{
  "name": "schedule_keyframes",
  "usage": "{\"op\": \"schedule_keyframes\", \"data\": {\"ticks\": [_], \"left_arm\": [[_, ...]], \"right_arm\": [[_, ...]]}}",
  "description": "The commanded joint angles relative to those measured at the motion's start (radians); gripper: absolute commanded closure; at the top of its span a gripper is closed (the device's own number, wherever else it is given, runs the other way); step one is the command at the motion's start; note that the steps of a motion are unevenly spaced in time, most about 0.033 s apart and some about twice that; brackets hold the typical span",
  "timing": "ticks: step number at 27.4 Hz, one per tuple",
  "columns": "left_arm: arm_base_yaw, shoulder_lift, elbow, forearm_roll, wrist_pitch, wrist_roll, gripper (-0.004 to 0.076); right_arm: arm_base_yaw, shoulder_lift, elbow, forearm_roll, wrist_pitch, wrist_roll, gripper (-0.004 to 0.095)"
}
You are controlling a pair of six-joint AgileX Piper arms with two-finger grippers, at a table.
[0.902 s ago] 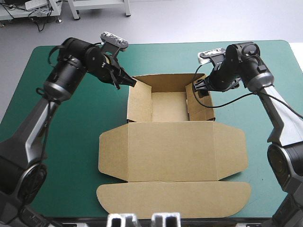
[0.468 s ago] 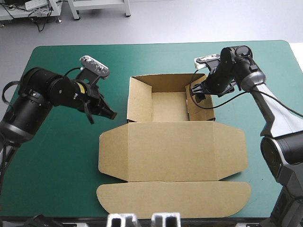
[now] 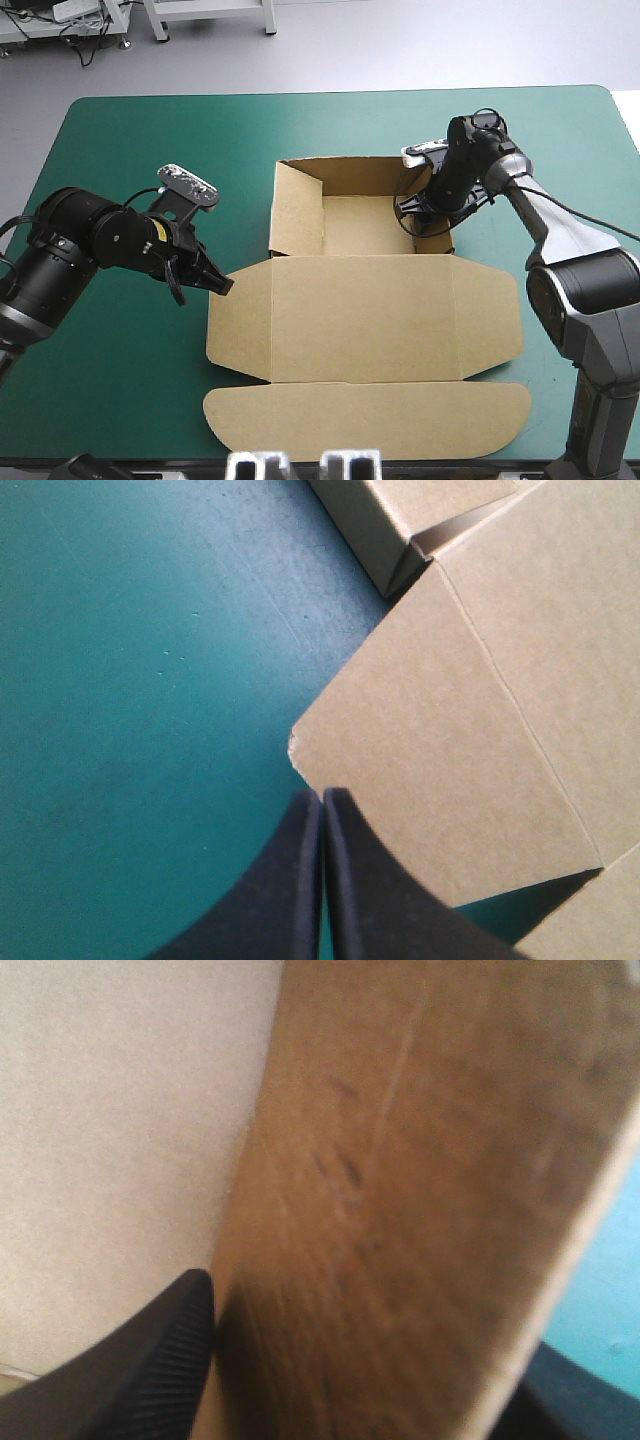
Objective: Fold the box
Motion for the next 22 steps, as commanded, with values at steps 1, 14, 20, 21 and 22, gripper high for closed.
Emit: {"op": "schedule_keyframes", "data": {"ticks": [1, 14, 20, 21, 22], "left_arm": [[-0.003, -0.025, -0.024, -0.005, 0.01, -0.012, 0.0732], [-0.003, -0.025, -0.024, 0.028, 0.032, -0.002, 0.0731], [-0.003, -0.025, -0.024, 0.042, 0.012, -0.002, 0.0731], [-0.003, -0.025, -0.024, 0.042, 0.011, -0.002, 0.0731], [-0.003, -0.025, -0.024, 0.042, 0.008, -0.002, 0.0732]], "right_arm": [[-0.006, -0.032, -0.021, 0.005, -0.013, -0.02, 0.0586], [-0.075, -0.034, -0.134, -0.168, 0.016, -0.012, 0.0928], [-0.286, -0.034, -0.217, -0.168, -0.008, -0.025, 0.0928], [-0.319, -0.034, -0.222, -0.168, -0.008, -0.025, 0.0928], [-0.345, -0.034, -0.224, -0.168, -0.009, -0.025, 0.0928]]}}
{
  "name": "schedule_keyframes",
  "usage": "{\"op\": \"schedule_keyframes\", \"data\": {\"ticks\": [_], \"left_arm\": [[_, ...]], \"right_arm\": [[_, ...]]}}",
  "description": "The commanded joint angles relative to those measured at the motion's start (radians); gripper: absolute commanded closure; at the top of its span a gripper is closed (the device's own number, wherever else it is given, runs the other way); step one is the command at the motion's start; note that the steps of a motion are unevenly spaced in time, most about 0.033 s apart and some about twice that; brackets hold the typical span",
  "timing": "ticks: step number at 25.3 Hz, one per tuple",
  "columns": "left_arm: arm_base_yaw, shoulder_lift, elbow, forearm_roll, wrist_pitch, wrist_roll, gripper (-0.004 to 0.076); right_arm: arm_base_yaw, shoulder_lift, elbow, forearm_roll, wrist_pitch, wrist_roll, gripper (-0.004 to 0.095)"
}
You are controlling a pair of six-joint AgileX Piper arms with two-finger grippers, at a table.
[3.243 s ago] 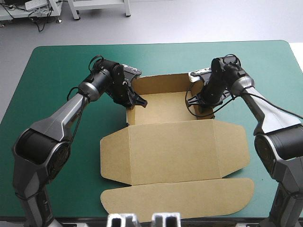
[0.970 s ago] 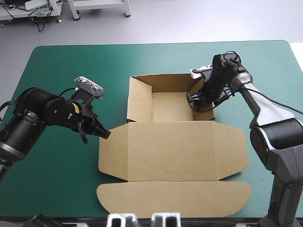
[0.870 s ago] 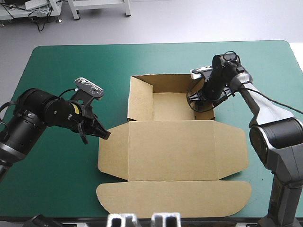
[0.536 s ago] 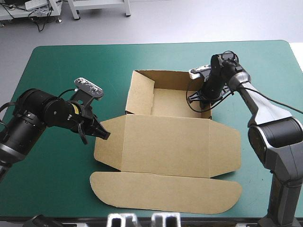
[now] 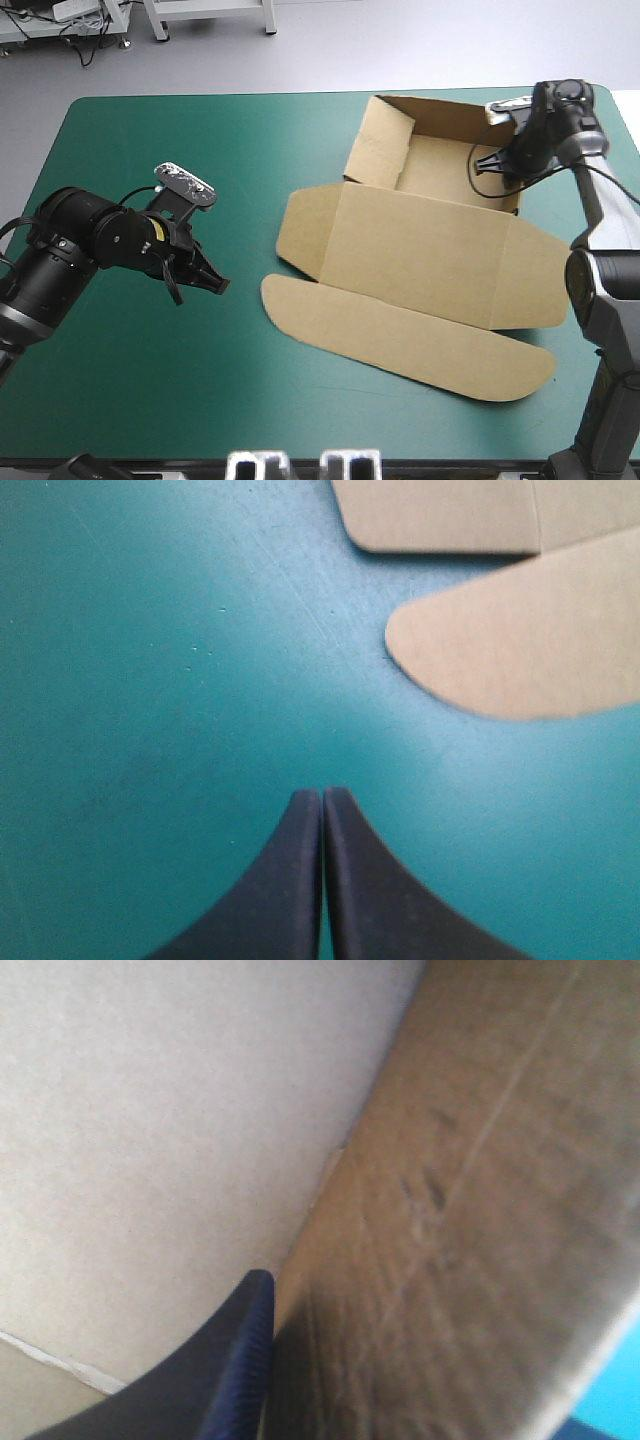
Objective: Fold the box
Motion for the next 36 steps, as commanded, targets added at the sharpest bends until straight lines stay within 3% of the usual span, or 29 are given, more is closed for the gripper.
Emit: {"op": "schedule_keyframes", "data": {"ticks": [1, 10, 14, 18, 20, 23, 26, 28, 36], "left_arm": [[-0.003, -0.024, -0.024, 0.001, 0.004, -0.004, 0.0731], [-0.003, -0.024, -0.024, 0.01, -0.016, -0.004, 0.0731], [-0.003, -0.024, -0.024, 0.013, -0.035, -0.004, 0.0731], [-0.003, -0.024, -0.024, 0.013, -0.033, -0.004, 0.0731], [-0.003, -0.024, -0.024, 0.013, -0.033, -0.004, 0.0731], [-0.003, -0.024, -0.024, 0.013, -0.033, -0.004, 0.0731], [-0.003, -0.024, -0.024, 0.013, -0.033, -0.004, 0.0731], [-0.003, -0.024, -0.024, 0.013, -0.033, -0.004, 0.0731], [-0.003, -0.024, -0.024, 0.011, -0.068, -0.004, 0.0731]], "right_arm": [[-0.12, -0.053, -0.047, -0.021, -0.014, -0.003, 0.0928], [-0.446, -0.053, -0.047, -0.028, -0.018, 0.009, 0.0928], [-0.52, -0.051, -0.047, -0.023, -0.033, 0.03, 0.0927], [-0.54, -0.051, -0.047, 0.028, -0.045, -0.046, 0.088], [-0.542, -0.051, -0.047, 0.044, -0.061, -0.048, 0.0746], [-0.542, -0.051, -0.047, 0.059, -0.082, -0.054, 0.0323], [-0.542, -0.051, -0.047, 0.015, -0.101, -0.045, 0.0084], [-0.542, -0.051, -0.047, -0.04, -0.1, -0.014, 0.0017], [-0.542, -0.074, -0.157, -0.068, 0.013, 0.008, 0.0028]]}}
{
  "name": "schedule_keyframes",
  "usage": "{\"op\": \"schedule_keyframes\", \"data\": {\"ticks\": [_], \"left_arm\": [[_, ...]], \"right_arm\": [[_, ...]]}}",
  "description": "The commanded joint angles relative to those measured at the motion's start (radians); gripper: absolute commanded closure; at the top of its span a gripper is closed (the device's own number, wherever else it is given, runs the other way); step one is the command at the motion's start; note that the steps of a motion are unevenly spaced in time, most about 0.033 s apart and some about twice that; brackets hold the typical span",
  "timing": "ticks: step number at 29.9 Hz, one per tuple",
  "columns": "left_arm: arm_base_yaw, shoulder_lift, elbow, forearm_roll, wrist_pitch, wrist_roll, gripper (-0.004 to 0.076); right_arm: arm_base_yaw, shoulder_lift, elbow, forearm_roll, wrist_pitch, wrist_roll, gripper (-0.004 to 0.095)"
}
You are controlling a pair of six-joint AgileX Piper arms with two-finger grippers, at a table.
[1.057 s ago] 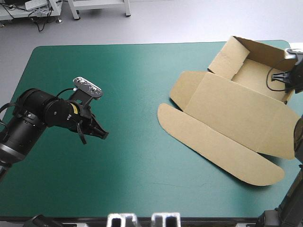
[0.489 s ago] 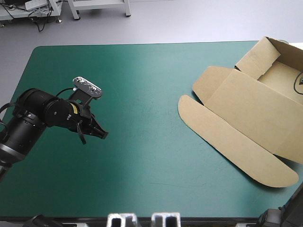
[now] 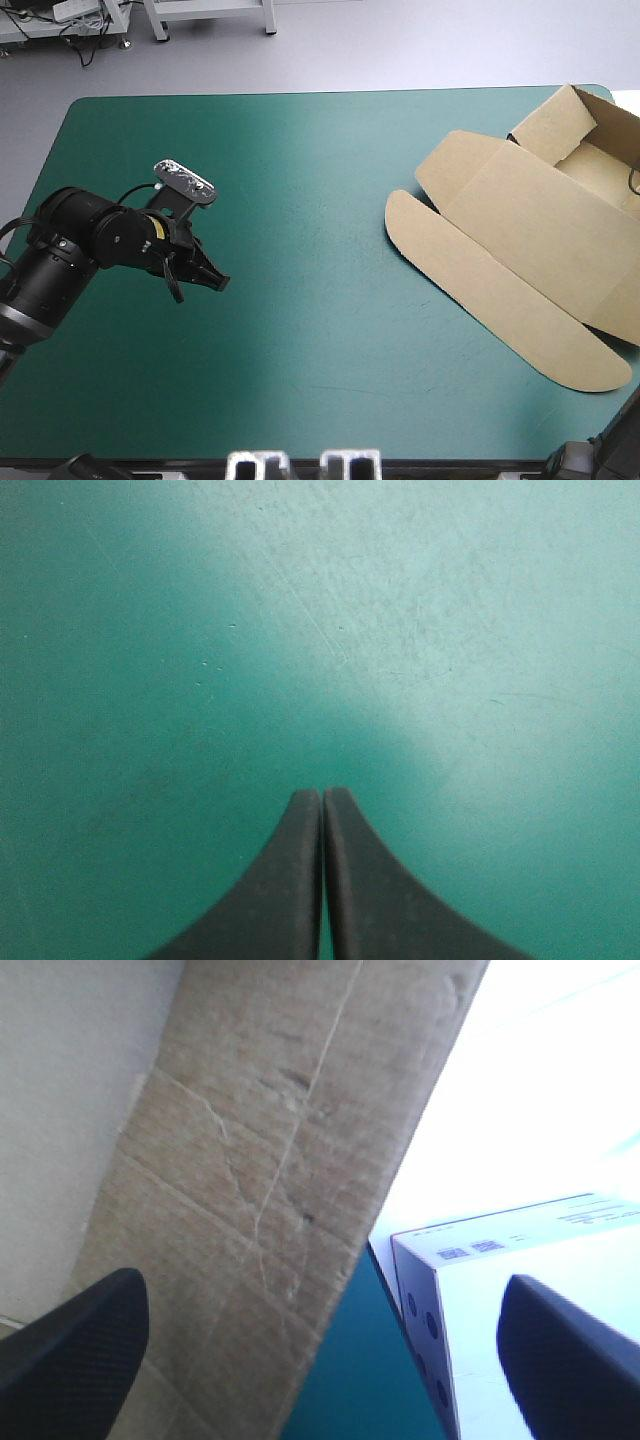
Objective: Fold the box
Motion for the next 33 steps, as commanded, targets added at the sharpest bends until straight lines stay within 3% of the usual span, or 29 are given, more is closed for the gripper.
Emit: {"op": "schedule_keyframes", "data": {"ticks": [1, 5, 8, 11, 14, 15, 16, 22, 28, 33], "left_arm": [[-0.003, -0.024, -0.024, 0.001, -0.043, -0.004, 0.0732], [-0.003, -0.024, -0.024, 0.007, -0.055, -0.004, 0.0734], [-0.003, -0.024, -0.024, 0.011, -0.101, -0.004, 0.0734], [-0.003, -0.024, -0.024, 0.011, -0.13, -0.004, 0.0734], [-0.003, -0.024, -0.024, 0.011, -0.13, -0.004, 0.0734], [-0.003, -0.024, -0.024, 0.011, -0.13, -0.004, 0.0734], [-0.003, -0.024, -0.024, 0.011, -0.132, -0.004, 0.0734], [-0.003, -0.024, -0.024, -0.011, -0.137, -0.004, 0.0734], [-0.003, -0.024, -0.019, -0.023, -0.129, -0.007, 0.0734], [-0.003, -0.024, 0.062, -0.023, -0.139, -0.007, 0.0734]], "right_arm": [[-0.009, -0.093, -0.108, 0.003, 0.021, 0.006, 0.0028], [-0.006, -0.147, -0.186, 0.155, 0.021, 0.008, 0.004], [-0.006, -0.195, -0.212, 0.393, 0.021, -0.055, 0.0134], [0.001, -0.238, -0.212, 0.606, 0.021, -0.157, 0.0348], [0.037, -0.286, -0.212, 0.718, 0.021, -0.186, 0.0757], [0.058, -0.301, -0.211, 0.718, 0.021, -0.202, 0.0898], [0.078, -0.313, -0.209, 0.711, 0.021, -0.208, 0.0917], [0.259, -0.4, -0.113, 0.592, 0.021, -0.221, 0.0913], [0.464, -0.49, 0.115, 0.388, 0.021, -0.221, 0.0913], [0.577, -0.546, 0.31, 0.332, 0.021, -0.221, 0.0913]]}}
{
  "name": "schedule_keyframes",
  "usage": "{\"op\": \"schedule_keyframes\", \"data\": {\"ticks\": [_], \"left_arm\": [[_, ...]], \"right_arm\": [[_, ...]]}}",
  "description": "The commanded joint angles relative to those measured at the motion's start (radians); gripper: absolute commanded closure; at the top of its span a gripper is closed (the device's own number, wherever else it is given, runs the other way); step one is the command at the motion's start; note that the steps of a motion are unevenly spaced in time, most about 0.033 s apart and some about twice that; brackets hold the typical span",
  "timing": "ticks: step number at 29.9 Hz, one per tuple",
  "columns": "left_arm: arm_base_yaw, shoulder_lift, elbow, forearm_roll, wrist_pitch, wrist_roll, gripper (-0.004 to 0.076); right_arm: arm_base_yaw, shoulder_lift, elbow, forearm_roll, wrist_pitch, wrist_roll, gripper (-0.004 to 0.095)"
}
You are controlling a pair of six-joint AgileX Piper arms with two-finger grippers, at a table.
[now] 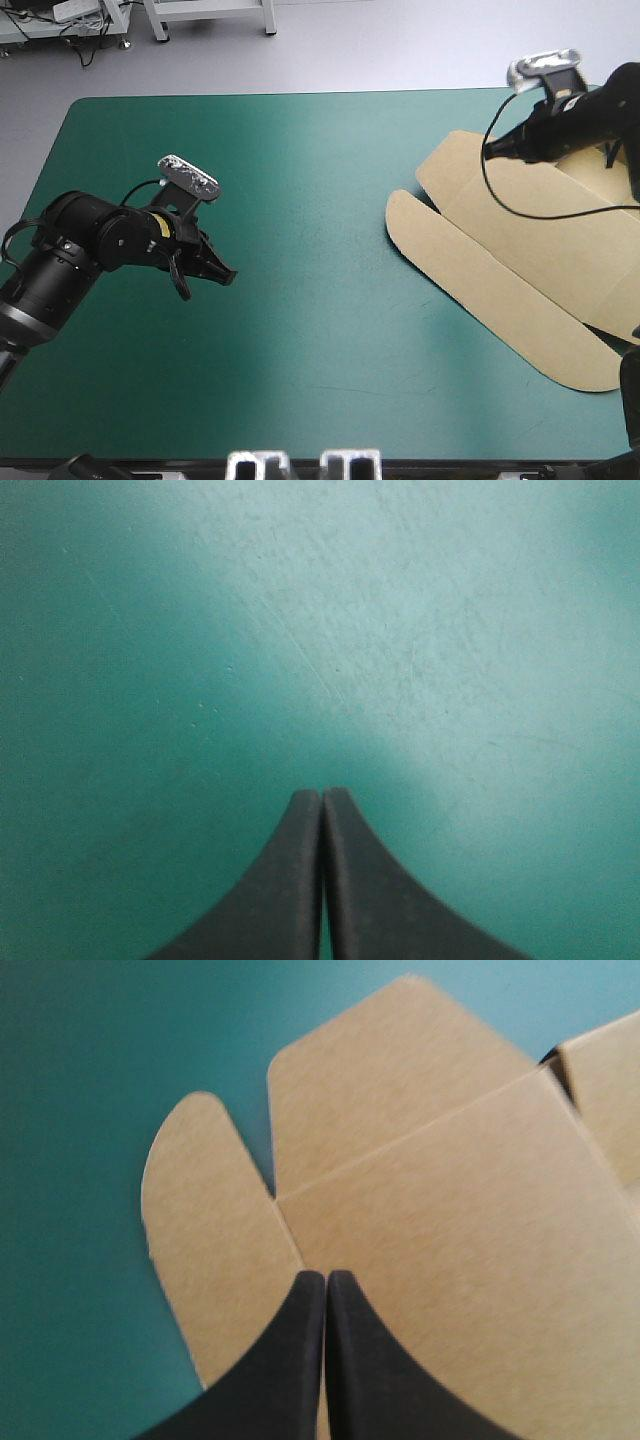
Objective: Fold the box
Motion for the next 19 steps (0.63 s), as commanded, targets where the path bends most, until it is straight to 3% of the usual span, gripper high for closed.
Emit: {"op": "schedule_keyframes", "data": {"ticks": [1, 6, 12, 19], "left_arm": [[-0.003, -0.023, 0.054, -0.008, -0.046, -0.011, 0.0734], [-0.003, -0.025, 0.187, -0.019, -0.105, -0.063, 0.0734], [-0.003, -0.025, 0.277, -0.092, -0.203, -0.055, 0.0734], [-0.005, -0.035, 0.287, -0.095, -0.221, -0.038, 0.0734]], "right_arm": [[0.057, -0.083, 0.096, -0.017, 0.003, -0.009, 0.0913], [0.096, -0.156, 0.276, -0.025, -0.01, -0.007, 0.0913], [0.099, -0.323, 0.544, -0.031, -0.217, -0.099, 0.0913], [0.099, -0.49, 0.771, -0.045, -0.306, -0.108, 0.0913]]}}
